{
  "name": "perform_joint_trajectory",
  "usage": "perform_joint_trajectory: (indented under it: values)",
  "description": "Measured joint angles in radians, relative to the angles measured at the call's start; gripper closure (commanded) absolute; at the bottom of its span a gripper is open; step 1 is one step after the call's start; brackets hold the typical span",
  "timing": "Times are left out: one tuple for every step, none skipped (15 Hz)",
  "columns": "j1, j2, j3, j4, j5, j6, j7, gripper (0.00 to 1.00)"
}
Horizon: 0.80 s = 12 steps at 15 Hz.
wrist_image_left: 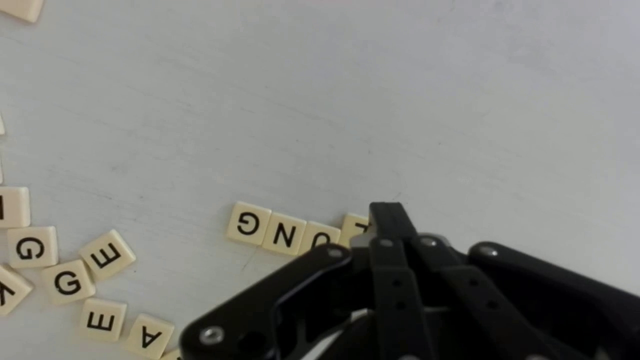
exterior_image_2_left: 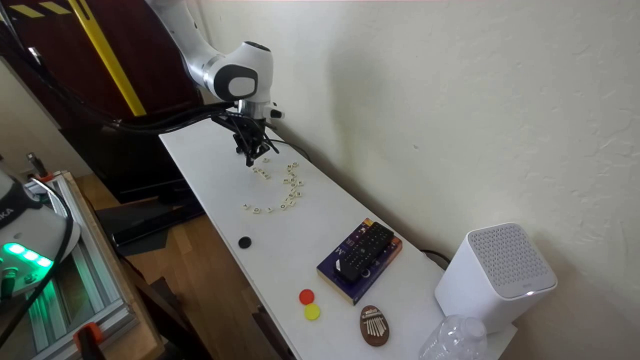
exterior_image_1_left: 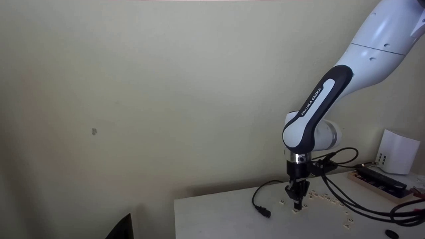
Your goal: Replace the first tile in the word with a new one
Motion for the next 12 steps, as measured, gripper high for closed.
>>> perform_joint_trajectory:
  values:
    - [0.001,-0.002,0.0,-0.002,0.0,0.0,0.001,1.0]
    - [0.002,-0.003,-0.001,-0.003,0.0,0.0,0.001,1.0]
    - [0.002,-0.003,-0.002,-0.003,0.0,0.0,0.001,1.0]
    - [0.002,-0.003,-0.003,-0.004,0.0,0.002,0.001,1.0]
    - [0.002,-0.003,-0.004,-0.005,0.0,0.005,0.001,1.0]
    - [0.002,-0.003,-0.005,-0.006,0.0,0.008,0.001,1.0]
    - [0.002,-0.003,-0.007,-0.007,0.0,0.012,0.001,1.0]
    - [0.002,-0.003,-0.008,-0.009,0.0,0.017,0.001,1.0]
    - [0.002,-0.003,-0.01,-0.01,0.0,0.021,0.001,1.0]
    - [0.002,-0.003,-0.011,-0.011,0.0,0.025,0.001,1.0]
    - [0.002,-0.003,-0.012,-0.012,0.0,0.029,0.001,1.0]
    - [0.002,-0.003,-0.012,-0.013,0.0,0.033,0.001,1.0]
